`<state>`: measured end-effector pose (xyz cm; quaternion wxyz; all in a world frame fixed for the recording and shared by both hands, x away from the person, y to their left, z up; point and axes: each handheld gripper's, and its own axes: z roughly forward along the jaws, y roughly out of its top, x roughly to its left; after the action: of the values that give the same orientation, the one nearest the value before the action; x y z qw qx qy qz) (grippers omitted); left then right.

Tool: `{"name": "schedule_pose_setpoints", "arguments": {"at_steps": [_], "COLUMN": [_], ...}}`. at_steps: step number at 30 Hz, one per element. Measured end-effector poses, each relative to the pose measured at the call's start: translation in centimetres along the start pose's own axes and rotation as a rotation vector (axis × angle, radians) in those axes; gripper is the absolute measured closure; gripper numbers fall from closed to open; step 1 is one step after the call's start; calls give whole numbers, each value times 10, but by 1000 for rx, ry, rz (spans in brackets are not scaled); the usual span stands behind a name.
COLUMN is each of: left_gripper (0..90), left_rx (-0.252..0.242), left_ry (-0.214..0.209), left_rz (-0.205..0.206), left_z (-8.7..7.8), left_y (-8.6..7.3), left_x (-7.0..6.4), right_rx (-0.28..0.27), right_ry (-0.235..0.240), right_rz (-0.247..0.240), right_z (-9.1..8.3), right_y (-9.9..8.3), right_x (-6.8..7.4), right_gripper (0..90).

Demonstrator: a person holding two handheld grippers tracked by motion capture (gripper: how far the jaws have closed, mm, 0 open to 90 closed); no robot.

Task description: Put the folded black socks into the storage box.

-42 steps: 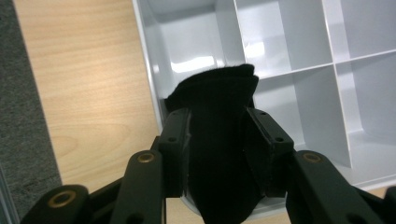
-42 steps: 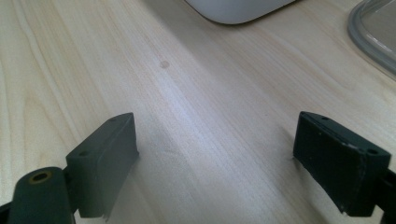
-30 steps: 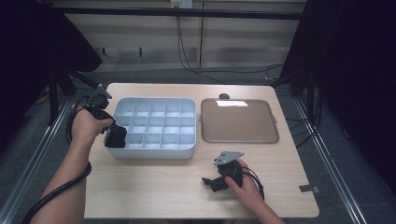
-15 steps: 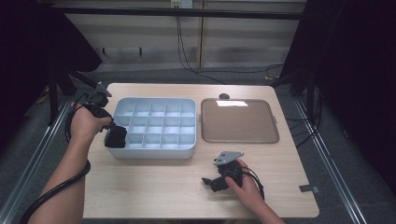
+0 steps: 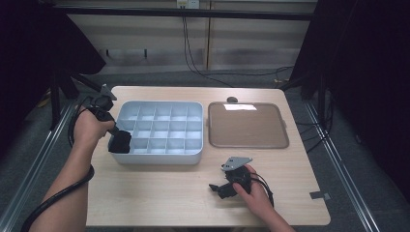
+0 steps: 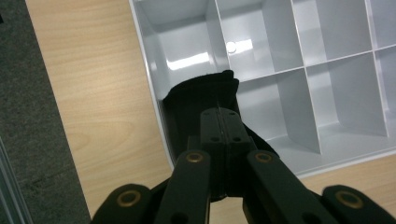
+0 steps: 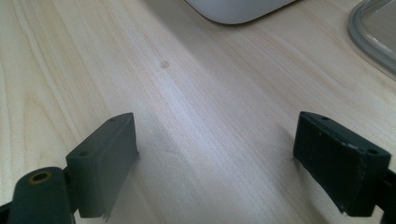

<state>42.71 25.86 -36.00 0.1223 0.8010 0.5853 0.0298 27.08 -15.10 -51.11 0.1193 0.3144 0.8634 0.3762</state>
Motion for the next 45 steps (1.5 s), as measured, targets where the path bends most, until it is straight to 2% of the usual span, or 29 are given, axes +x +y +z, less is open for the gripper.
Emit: {"name": "schedule_pose_setpoints", "arguments": {"at_steps": [12, 30, 40, 45], "left_gripper": [900, 900, 900, 900], "left_rx": [28, 21, 32, 36], "left_ry": [-13, -30, -27, -12], "left_rz": [-8, -11, -16, -20], "left_z": [7, 25, 32, 37], "left_y": [0, -3, -3, -4], "left_x": [2, 5, 5, 7], "right_rx": [0, -1, -1, 1], "right_ry": [0, -1, -1, 0], "right_rz": [0, -1, -2, 2], "right_z": [0, 0, 0, 0], "right_y": [0, 0, 0, 0], "right_x": [0, 0, 0, 0], "right_gripper": [129, 130, 129, 129]}}
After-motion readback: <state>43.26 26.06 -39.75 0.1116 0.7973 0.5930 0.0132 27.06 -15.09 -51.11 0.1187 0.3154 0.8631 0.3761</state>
